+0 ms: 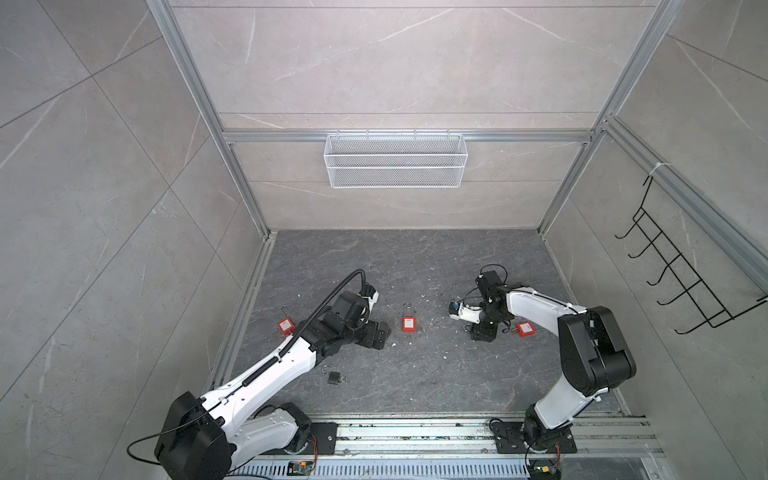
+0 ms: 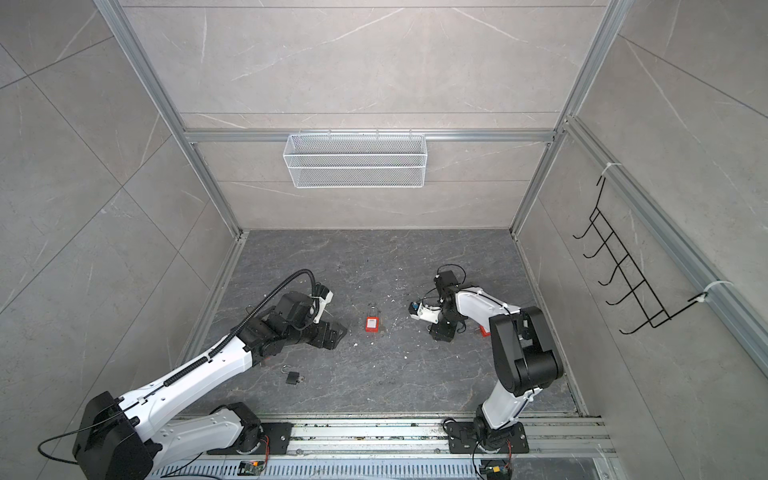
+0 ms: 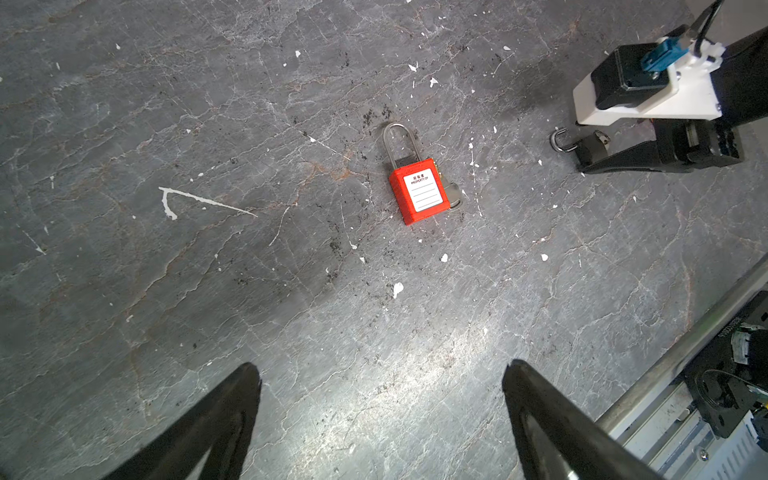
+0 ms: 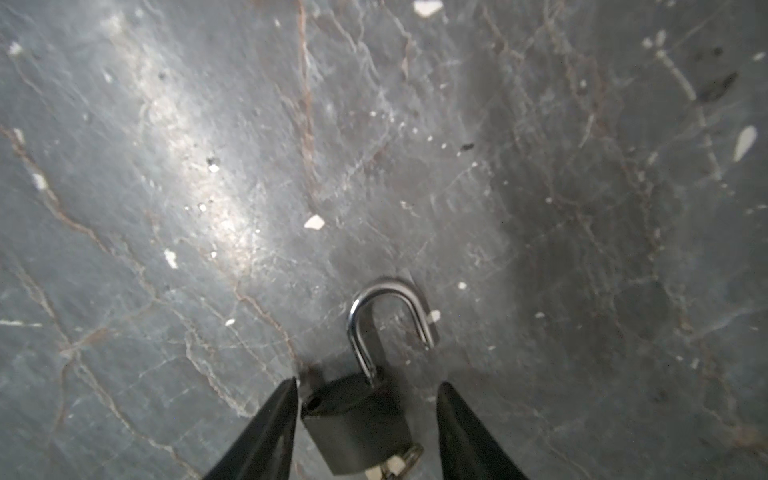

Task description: Lock with the key

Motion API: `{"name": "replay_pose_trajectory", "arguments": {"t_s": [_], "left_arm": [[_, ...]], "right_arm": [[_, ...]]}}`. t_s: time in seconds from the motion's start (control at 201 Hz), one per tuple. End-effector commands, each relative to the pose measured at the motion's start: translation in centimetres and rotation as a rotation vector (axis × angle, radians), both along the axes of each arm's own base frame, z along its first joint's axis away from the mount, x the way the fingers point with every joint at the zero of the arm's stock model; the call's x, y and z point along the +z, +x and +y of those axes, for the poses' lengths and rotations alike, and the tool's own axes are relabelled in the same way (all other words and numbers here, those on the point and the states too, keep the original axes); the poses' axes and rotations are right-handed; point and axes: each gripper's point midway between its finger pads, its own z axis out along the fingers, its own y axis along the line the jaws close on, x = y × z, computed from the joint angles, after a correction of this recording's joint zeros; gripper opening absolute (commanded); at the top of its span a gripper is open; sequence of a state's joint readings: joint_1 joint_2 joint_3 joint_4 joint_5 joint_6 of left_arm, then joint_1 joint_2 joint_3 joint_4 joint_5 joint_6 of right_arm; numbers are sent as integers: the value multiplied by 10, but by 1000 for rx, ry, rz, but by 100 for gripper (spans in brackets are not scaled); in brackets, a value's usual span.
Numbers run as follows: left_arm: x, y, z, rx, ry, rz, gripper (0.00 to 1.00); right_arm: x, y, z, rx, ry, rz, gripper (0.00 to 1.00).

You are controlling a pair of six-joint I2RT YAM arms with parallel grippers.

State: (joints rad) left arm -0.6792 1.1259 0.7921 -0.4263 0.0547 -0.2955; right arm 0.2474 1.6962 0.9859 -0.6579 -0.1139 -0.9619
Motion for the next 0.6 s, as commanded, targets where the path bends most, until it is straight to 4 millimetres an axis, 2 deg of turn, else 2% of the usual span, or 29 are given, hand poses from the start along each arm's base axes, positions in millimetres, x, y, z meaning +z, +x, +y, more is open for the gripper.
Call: {"name": "replay_pose_trajectory", "arguments": {"t_s": [0.0,0.393,0.493,0.597], "left_arm": [[4,-1,0,-11,-3,-19,94],[0,-3,1,-7,-12,-14,94],[1,-3,0,-9,-14,-18,94],[0,-3,0,-11,-18,-15,94]], "right_arm": [[-7,-19,1,0,19,75,55],[-5,-43,-4,-56,12,124,53],[-1,-43,-6,-78,8,117,53],[1,-34,-10,-114,-15,78,52]]}}
